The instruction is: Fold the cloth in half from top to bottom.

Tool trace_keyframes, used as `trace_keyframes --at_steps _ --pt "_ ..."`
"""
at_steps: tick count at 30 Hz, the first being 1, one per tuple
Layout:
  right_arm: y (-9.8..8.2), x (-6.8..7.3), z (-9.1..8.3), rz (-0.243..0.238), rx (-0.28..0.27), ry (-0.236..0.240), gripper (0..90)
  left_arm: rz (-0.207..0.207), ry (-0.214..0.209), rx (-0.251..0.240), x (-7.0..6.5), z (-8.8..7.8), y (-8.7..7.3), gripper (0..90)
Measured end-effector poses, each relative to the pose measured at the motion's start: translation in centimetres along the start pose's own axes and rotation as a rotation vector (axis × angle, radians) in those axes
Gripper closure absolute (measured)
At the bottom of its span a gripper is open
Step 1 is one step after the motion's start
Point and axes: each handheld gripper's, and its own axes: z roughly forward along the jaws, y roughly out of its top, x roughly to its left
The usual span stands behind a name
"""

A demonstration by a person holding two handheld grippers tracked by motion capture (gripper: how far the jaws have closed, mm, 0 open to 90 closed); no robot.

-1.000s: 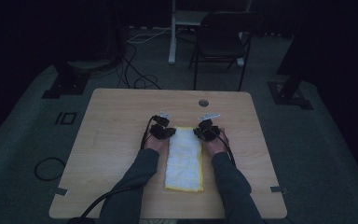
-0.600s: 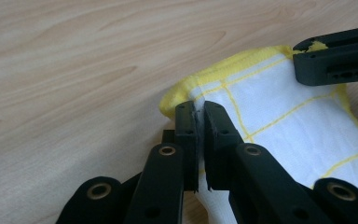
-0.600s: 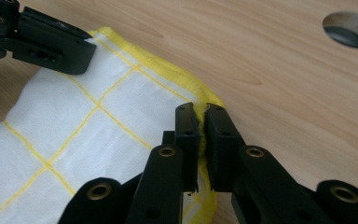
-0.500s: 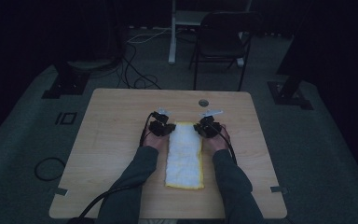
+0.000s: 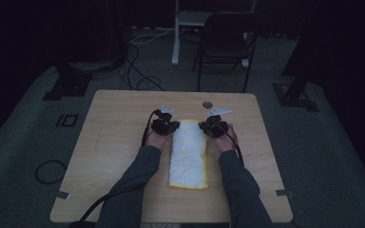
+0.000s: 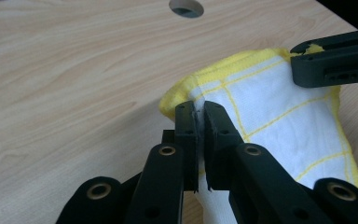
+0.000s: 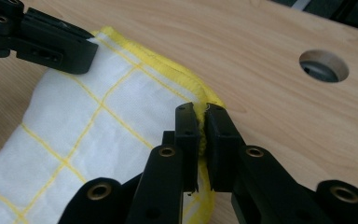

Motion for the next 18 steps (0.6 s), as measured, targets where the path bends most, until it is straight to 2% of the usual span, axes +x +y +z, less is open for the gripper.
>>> trace_keyframes --at_steps 5,13,18 --pt "0.3 0.3 -0.6 -0.001 -0.018 0.008 85.0 0.017 0.007 -0.012 -0.1 -0.6 0.2 85.9" --pt "0.0 1.0 -1.5 -0.012 -0.047 0.025 85.0 0.016 0.001 -0.026 -0.3 -1.2 -0.5 85.9" --pt "-0.2 1.4 -2.3 -0.012 -0.070 0.031 85.0 0.007 -0.011 -0.054 -0.6 -2.0 -0.9 85.9"
